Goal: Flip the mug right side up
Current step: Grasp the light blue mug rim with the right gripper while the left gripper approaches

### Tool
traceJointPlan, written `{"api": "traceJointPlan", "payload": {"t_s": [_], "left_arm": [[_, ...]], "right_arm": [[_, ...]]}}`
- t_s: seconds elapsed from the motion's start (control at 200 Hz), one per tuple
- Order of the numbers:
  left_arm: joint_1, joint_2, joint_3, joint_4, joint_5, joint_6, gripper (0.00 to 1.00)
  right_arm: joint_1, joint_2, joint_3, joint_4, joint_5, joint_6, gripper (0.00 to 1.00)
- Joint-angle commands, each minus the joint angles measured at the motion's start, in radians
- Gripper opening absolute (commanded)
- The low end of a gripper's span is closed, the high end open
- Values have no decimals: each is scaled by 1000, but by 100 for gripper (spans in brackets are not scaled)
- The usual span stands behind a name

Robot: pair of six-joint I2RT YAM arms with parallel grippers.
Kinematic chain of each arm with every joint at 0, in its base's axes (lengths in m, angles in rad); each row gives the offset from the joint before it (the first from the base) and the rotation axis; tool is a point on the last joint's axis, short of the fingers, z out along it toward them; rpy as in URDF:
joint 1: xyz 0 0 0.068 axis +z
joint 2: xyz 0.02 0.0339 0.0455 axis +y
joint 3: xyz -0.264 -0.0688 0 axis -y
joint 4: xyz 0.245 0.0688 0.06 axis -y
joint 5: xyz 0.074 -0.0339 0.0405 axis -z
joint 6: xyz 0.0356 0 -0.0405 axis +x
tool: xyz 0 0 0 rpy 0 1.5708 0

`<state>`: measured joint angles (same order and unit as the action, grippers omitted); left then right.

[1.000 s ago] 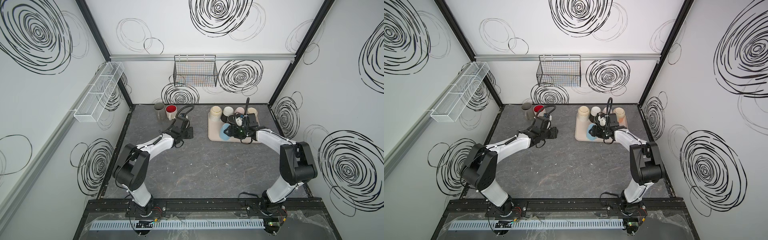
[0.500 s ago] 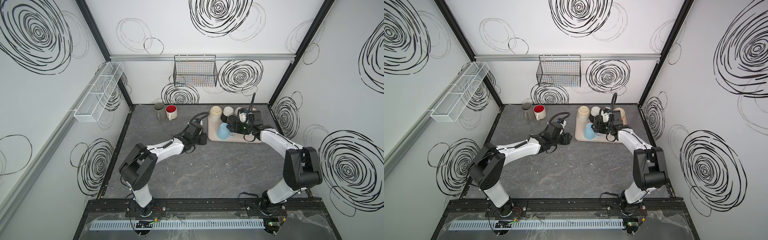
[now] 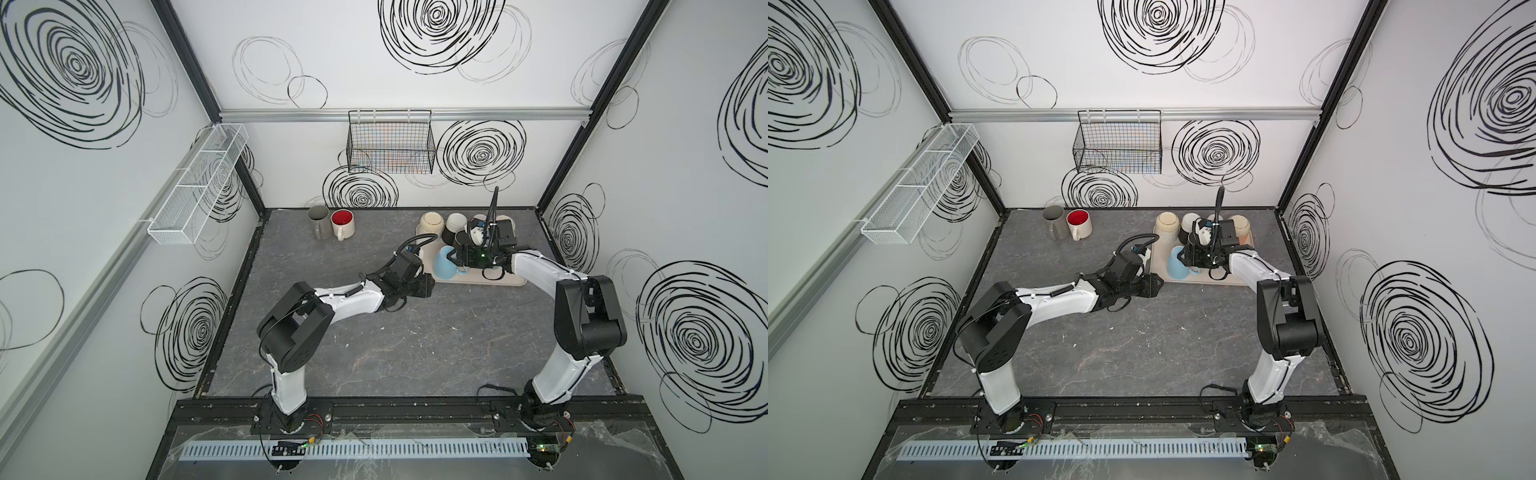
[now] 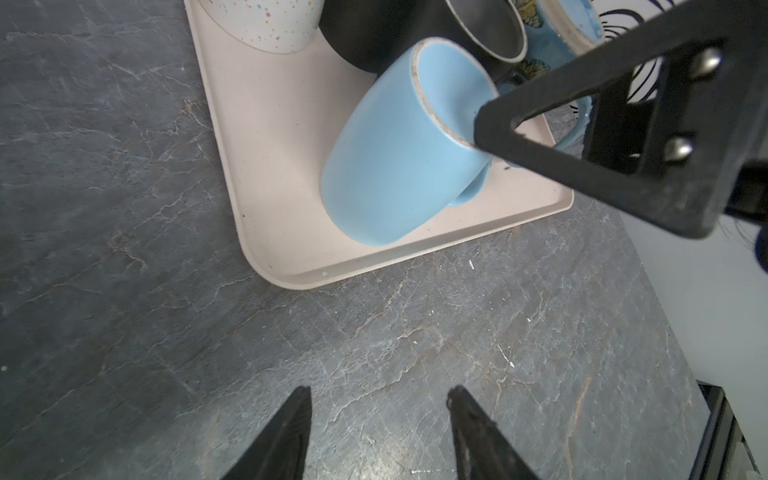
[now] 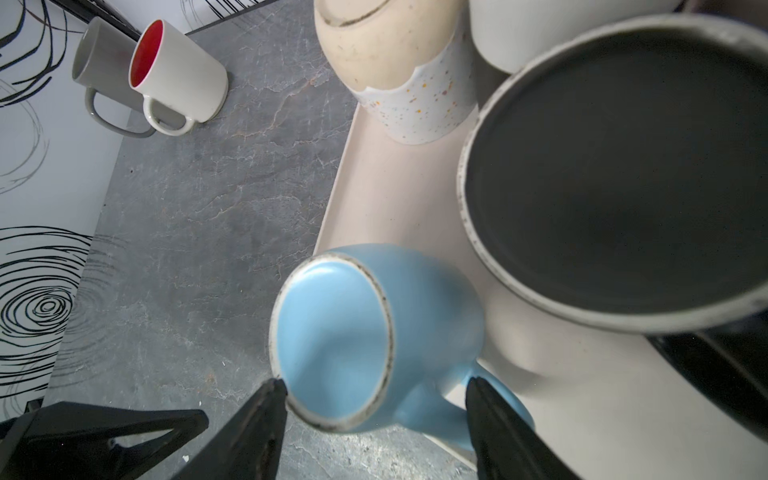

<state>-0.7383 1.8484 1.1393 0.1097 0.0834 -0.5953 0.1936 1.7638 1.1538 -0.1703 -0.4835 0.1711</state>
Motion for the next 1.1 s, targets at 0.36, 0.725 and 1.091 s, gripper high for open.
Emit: {"api": "traceJointPlan", "payload": {"t_s": [0.36,0.725,1.091], "left_arm": [[40,14,10,78,27,-27,56],[46,-9,-35,96,29,-35,54],[63,-18,-48,98,38,-30,54]], "right_arm": [[91,-53,-42,-38,197,-1,69],[168,29,59,-145,377,-58,57],[200,86,117,-185,461,-82,36]]}}
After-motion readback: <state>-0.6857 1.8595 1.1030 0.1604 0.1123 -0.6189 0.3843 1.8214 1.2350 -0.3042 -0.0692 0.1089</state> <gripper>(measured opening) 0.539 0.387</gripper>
